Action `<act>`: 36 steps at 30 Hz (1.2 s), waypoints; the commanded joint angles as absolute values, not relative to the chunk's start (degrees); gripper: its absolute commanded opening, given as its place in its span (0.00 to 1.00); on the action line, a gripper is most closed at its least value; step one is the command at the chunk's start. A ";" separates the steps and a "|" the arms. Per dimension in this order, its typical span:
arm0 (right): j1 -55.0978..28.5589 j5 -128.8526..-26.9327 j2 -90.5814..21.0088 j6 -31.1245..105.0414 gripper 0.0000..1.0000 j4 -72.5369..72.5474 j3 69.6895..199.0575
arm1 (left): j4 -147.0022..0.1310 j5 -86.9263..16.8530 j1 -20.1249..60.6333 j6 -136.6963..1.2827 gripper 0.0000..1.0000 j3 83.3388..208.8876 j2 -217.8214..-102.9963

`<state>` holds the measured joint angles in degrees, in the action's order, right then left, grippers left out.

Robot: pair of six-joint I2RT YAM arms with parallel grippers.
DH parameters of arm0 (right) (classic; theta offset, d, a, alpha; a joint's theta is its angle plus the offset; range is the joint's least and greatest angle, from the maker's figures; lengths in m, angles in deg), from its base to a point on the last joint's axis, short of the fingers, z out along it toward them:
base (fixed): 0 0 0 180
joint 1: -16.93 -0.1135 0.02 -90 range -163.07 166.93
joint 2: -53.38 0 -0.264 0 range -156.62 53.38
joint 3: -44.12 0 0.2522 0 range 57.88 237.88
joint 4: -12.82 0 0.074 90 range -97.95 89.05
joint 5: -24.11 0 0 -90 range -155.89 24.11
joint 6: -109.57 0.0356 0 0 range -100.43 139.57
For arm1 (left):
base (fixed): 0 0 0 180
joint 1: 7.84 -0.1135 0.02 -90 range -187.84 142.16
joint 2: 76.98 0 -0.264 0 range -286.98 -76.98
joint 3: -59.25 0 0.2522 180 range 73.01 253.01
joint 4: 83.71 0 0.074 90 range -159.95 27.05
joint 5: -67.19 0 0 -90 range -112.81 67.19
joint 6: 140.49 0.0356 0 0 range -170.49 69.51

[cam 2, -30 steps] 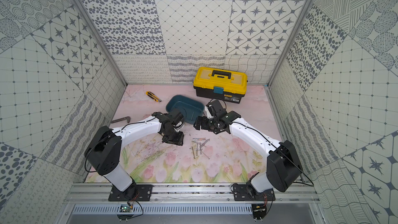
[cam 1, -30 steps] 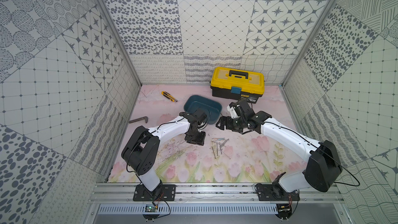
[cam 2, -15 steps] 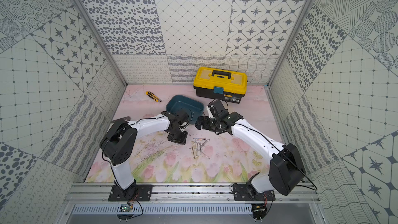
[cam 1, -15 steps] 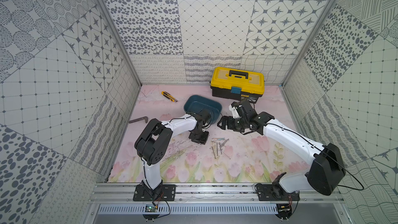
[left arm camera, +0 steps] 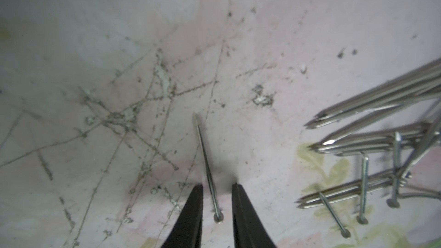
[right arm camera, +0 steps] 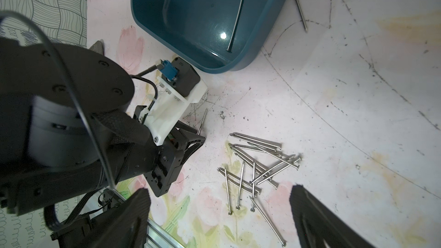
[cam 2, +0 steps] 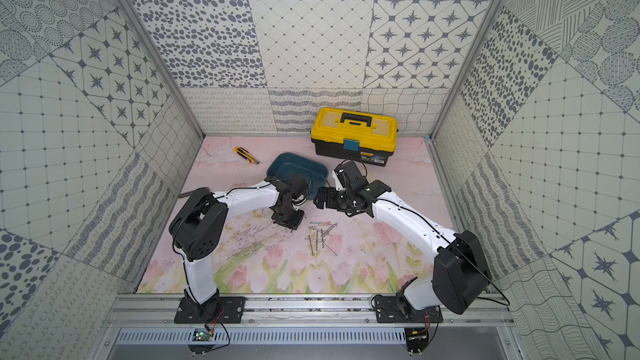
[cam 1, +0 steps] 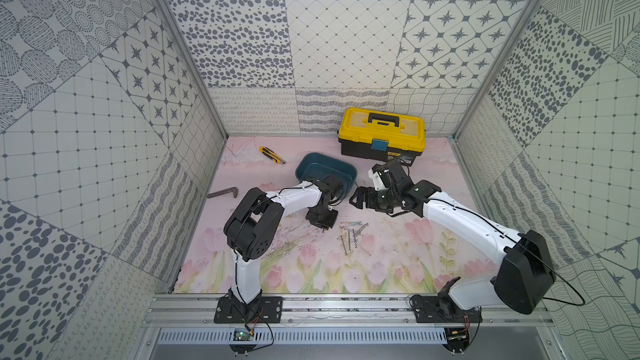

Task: Put the nails on the desktop into the storage box
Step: Pick up the nail from the center of the board.

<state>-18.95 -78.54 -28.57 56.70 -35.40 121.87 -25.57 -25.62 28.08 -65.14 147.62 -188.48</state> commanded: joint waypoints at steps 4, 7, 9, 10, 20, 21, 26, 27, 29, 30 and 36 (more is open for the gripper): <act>-18.63 -79.53 -30.23 57.86 0.97 -32.12 121.85 | -20.20 -21.39 28.37 -62.88 0.05 144.61 -191.67; -18.65 -79.60 -30.23 57.92 0.97 -32.10 122.03 | -20.25 -21.58 28.37 -62.85 0.00 144.05 -192.11; -18.58 -79.57 -30.23 57.98 0.97 -31.97 122.19 | -20.38 -21.86 28.37 -62.67 0.00 144.02 -192.05; -18.64 -79.57 -30.26 57.96 0.97 -31.97 122.29 | -20.43 -22.05 28.37 -62.62 0.00 144.09 -191.91; -17.99 -81.58 -30.19 57.40 0.97 -31.97 123.00 | -20.68 -26.35 27.81 -63.66 0.00 146.29 -186.01; -17.89 -81.83 -30.03 57.29 0.97 -31.97 122.94 | -20.79 -27.56 27.62 -63.91 0.00 146.61 -185.54; -16.90 -82.90 -28.91 57.41 0.97 -31.69 122.30 | -20.97 -30.90 26.93 -65.26 0.00 148.30 -183.28; -16.65 -83.19 -28.69 57.50 0.97 -31.52 122.15 | -20.87 -31.41 26.76 -65.52 0.00 148.59 -183.01; -16.16 -83.72 -28.20 57.56 0.97 -31.32 121.82 | -20.82 -32.14 26.53 -65.91 0.00 148.86 -182.28; -15.94 -83.93 -28.00 57.62 0.97 -31.17 121.70 | -20.90 -32.60 26.34 -66.14 0.00 148.94 -181.89; -14.12 -87.15 -26.32 58.57 0.97 -29.36 121.13 | -21.11 -35.96 24.83 -68.09 0.00 148.94 -178.42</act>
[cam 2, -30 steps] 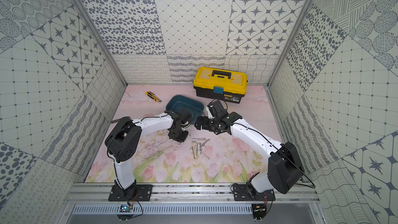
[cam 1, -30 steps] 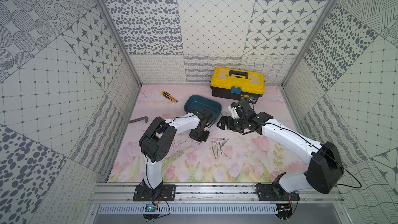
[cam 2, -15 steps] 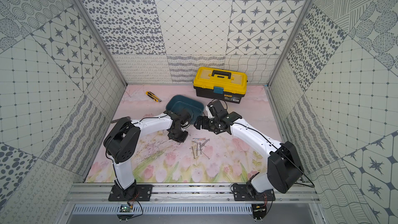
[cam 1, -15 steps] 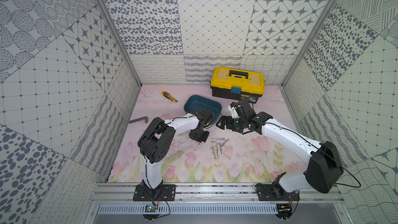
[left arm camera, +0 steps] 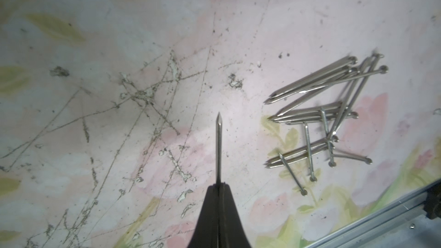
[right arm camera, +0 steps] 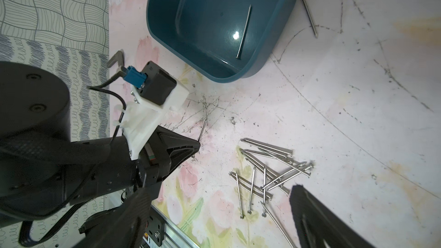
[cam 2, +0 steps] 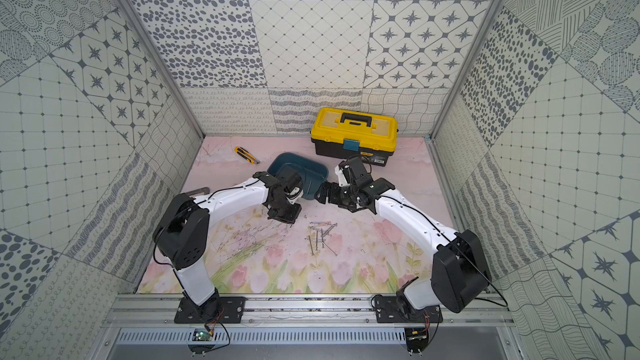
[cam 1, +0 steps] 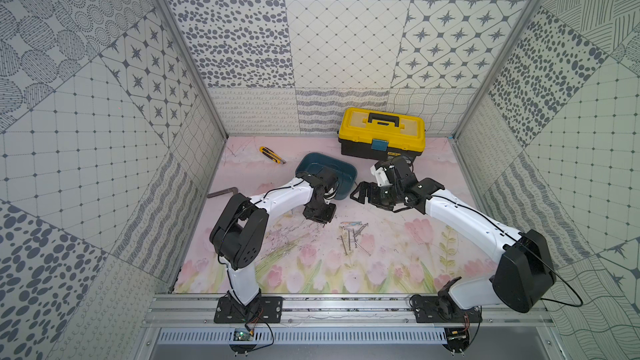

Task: Put the nails on the desktop into the storage box
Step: Pick up the nail from the center of the board.

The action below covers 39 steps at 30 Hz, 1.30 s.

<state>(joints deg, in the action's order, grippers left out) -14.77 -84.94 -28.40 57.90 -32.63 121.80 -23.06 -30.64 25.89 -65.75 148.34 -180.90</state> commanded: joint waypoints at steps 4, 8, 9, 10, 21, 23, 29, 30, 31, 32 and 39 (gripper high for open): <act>-12.00 -90.48 -25.45 60.64 0.97 -26.94 121.28 | -22.77 -41.64 22.53 -71.12 0.00 149.23 -175.24; -10.46 -93.49 -24.78 62.58 0.97 -24.26 122.72 | -26.61 -48.95 19.82 -74.80 0.00 149.90 -171.84; -10.35 -94.15 -24.81 62.72 0.97 -23.82 123.46 | -27.60 -50.88 19.18 -75.71 0.00 150.16 -171.15; -10.32 -94.73 -24.94 62.73 0.97 -23.66 124.23 | -28.42 -52.23 18.70 -76.52 0.00 150.61 -170.58; -9.57 -98.46 -26.15 62.85 0.97 -23.69 131.54 | -35.11 -63.64 16.82 -82.30 0.00 155.10 -168.19; -9.29 -99.30 -26.55 63.41 0.97 -23.71 132.18 | -37.48 -65.64 16.45 -83.55 0.00 154.97 -167.23; -9.24 -103.94 -28.24 66.20 0.91 -18.61 132.47 | -47.16 -74.23 15.91 -89.02 0.00 154.58 -166.05; -9.24 -105.10 -28.69 67.05 0.89 -17.02 132.26 | -48.38 -75.52 15.82 -89.75 0.00 154.46 -166.00; -9.37 -106.38 -29.15 67.94 0.86 -15.29 132.10 | -49.37 -76.47 15.87 -90.33 0.00 154.34 -165.98; -9.55 -107.24 -29.49 68.66 0.84 -14.08 131.91 | -50.01 -77.02 15.83 -90.76 0.00 154.28 -165.93; -10.49 -108.70 -31.18 71.24 0.73 -10.14 132.00 | -55.13 -79.95 15.80 -93.91 0.00 152.65 -165.27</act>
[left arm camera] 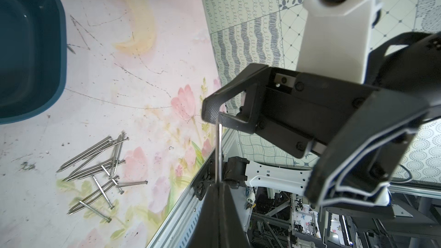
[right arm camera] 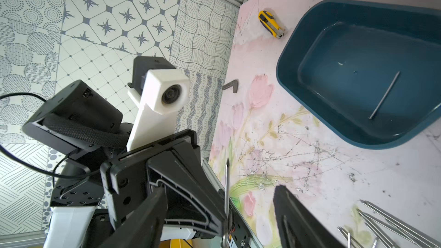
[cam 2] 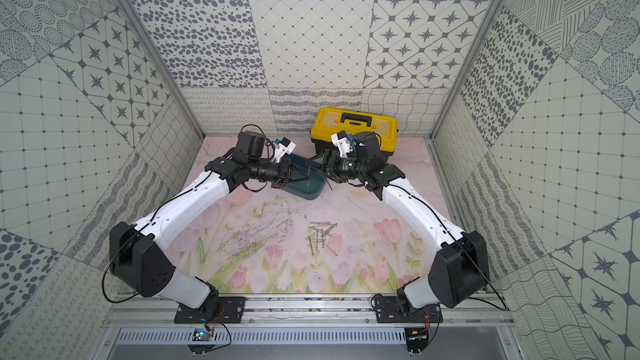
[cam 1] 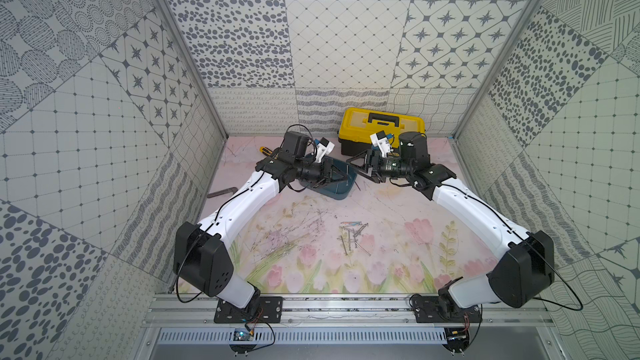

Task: Put the nails on the desktop into the storage box
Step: Pick up the nail from the center of the board.

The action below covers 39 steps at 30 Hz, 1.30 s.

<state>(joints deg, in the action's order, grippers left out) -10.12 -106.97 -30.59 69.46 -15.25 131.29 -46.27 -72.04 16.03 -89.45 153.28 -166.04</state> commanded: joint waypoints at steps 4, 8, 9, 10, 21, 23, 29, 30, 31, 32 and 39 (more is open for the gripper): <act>-10.55 -108.44 -31.53 72.03 0.69 -9.12 131.65 | -55.36 -80.15 15.84 -93.95 0.00 152.36 -164.80; -10.58 -109.24 -31.97 73.18 0.60 -7.35 131.35 | -55.38 -80.14 15.80 -93.88 0.00 152.03 -164.65; -10.56 -109.32 -32.03 73.33 0.56 -7.03 131.17 | -55.48 -80.12 15.80 -93.90 0.00 152.09 -164.77; -10.57 -109.57 -32.05 73.50 0.52 -6.67 131.06 | -55.48 -80.21 15.73 -93.98 0.00 152.20 -164.88; -10.66 -110.90 -31.79 74.05 0.29 -5.61 129.86 | -54.90 -79.67 15.17 -93.61 0.00 152.98 -165.71; -10.60 -110.90 -31.40 74.13 0.28 -5.41 129.34 | -54.61 -79.47 15.05 -93.49 0.00 153.29 -165.90; -10.84 -111.47 -31.02 74.42 0.25 -5.16 128.40 | -55.51 -79.90 14.92 -94.16 0.00 153.83 -166.92; -10.80 -111.43 -31.00 74.35 0.23 -5.16 128.37 | -55.65 -79.98 14.91 -94.24 0.00 153.95 -167.04; -10.84 -111.16 -30.89 74.26 0.19 -5.35 128.50 | -55.71 -80.01 14.92 -94.24 0.00 154.02 -167.20; -10.84 -110.90 -30.85 74.12 0.17 -5.50 128.54 | -55.65 -80.10 14.90 -94.25 0.00 154.15 -167.23; -10.93 -109.81 -30.93 74.33 0.05 -4.99 128.59 | -55.63 -80.33 14.93 -94.11 0.00 153.58 -167.16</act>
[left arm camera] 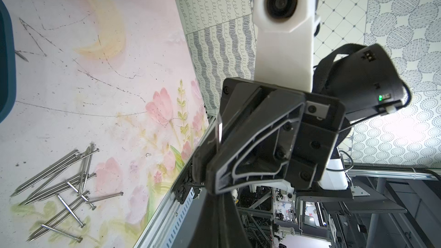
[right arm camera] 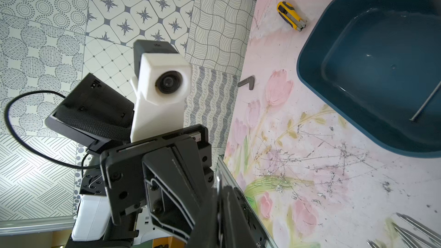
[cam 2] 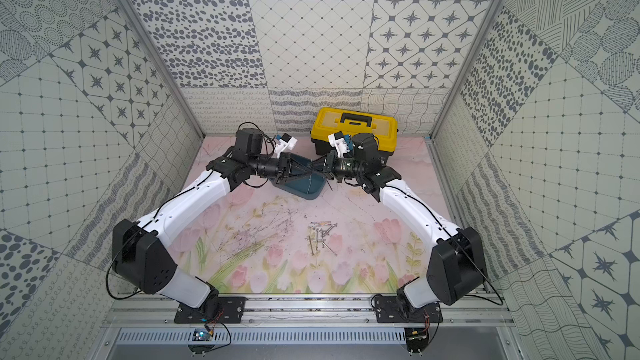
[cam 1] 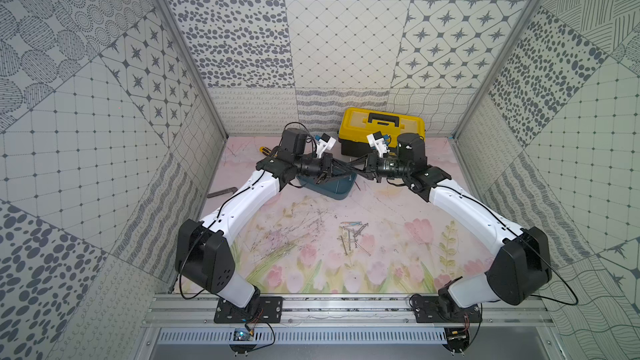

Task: Put the nails on the desktop into the storage box
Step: Pick up the nail from the center of the board, then place the nail in the storage box.

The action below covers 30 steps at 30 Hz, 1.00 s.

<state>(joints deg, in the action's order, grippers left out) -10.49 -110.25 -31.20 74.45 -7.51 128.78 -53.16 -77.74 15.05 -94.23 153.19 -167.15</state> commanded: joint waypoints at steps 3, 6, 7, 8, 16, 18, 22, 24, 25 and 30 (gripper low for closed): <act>-10.93 -109.49 -31.29 74.41 0.00 -4.98 128.85 | -55.61 -80.76 14.91 -93.99 0.00 153.22 -167.04; -10.91 -109.36 -31.59 74.30 0.00 -5.18 129.19 | -55.28 -81.06 14.92 -93.78 0.09 153.11 -166.92; -10.91 -109.21 -31.68 74.14 0.00 -5.51 129.39 | -55.14 -80.96 14.80 -93.65 0.17 153.09 -166.79; -10.87 -109.02 -31.76 73.81 0.00 -5.97 129.63 | -54.93 -80.96 14.65 -93.52 0.23 153.08 -166.68; -10.66 -109.20 -34.20 72.73 0.00 -7.84 132.62 | -55.71 -80.92 12.26 -94.19 0.63 151.12 -163.89; -10.59 -108.70 -35.12 71.95 0.00 -9.63 134.07 | -54.65 -80.01 12.02 -92.75 0.71 151.41 -163.23; -10.57 -105.80 -38.91 63.90 0.00 -21.53 142.53 | -49.14 -74.88 10.91 -88.94 0.88 151.10 -160.74; -10.49 -105.46 -41.95 60.60 0.00 -26.01 146.56 | -46.69 -71.73 10.21 -87.45 0.96 150.01 -159.11; -10.49 -105.26 -43.21 59.41 0.00 -27.50 148.56 | -45.26 -69.81 9.86 -86.69 0.99 149.51 -158.25; -10.56 -103.87 -51.52 53.16 0.00 -34.52 157.90 | -38.59 -57.91 9.61 -83.45 0.99 144.96 -153.09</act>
<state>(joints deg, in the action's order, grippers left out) -10.57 -105.55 -48.05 59.36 -28.47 153.78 -46.99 -70.53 10.26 -89.64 147.88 -156.81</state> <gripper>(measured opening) 0.083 0.992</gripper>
